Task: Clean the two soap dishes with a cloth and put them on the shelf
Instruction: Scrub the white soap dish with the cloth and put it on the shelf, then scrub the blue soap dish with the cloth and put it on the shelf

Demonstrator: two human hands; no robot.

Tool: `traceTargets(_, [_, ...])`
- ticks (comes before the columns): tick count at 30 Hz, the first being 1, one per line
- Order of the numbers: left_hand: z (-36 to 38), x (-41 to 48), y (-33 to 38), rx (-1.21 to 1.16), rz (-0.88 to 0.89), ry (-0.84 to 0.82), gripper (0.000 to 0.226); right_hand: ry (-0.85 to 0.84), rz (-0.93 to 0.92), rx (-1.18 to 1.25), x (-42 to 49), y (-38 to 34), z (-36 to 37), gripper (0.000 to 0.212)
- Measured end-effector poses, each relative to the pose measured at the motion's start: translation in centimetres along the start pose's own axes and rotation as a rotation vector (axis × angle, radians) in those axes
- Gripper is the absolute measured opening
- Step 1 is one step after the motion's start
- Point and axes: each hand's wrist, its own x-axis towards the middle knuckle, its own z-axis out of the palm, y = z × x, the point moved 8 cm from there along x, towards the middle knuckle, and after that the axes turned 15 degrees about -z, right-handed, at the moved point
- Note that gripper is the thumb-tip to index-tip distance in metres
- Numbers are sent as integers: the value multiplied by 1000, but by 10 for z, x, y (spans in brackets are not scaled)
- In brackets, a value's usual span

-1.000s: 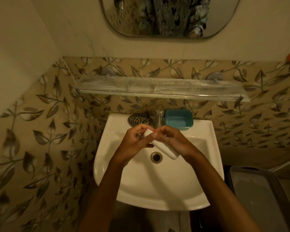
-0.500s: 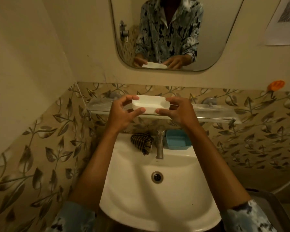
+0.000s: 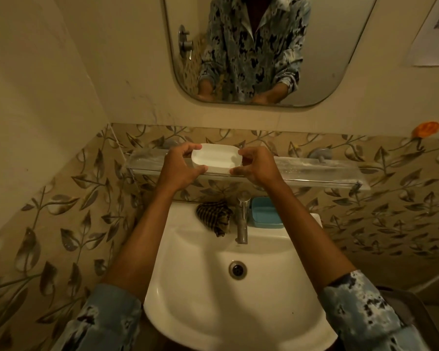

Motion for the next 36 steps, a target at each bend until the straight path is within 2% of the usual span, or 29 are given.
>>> traceTargets(10, [8,-3,-6,72,-23,13,54,-31,-44,-61,-3,-1,4,65])
traceTargets(15, [12,-6,-6,133,-5,-34,54,-58,-111,-96,-9,-10,0,66])
traceTargets(17, [7,-12,-1,147,26,9,56,98,-242,-88,-22,-18,-13,56])
traceTargets(20, [-10,-36,-7,53,88,220,46,492,-434,-105,-74,-7,-41,20])
traceTargets(22, [-16,-61,-31,-6,90,369,37,589,-420,-162,-113,33,-43,13])
traceTargets(23, [-14,-73,-46,-13,88,415,33,559,-349,-182,-125,61,-39,13])
traceTargets(25, [0,-92,-81,-11,43,411,30,370,-135,-243,-132,120,-22,20])
traceTargets(27, [26,-100,-121,51,-62,302,30,98,36,-366,-128,172,-2,34])
traceTargets(28, [41,-102,-138,95,-115,233,33,-16,56,-451,-124,187,5,40])
traceTargets(30, [69,-98,-163,169,-190,78,40,-180,17,-607,-115,205,14,47])
traceTargets(34, [128,-67,-191,492,-242,-248,77,-389,-104,-803,-111,217,18,35])
traceTargets(36, [143,-43,-190,612,-228,-268,91,-400,-159,-797,-116,213,11,32])
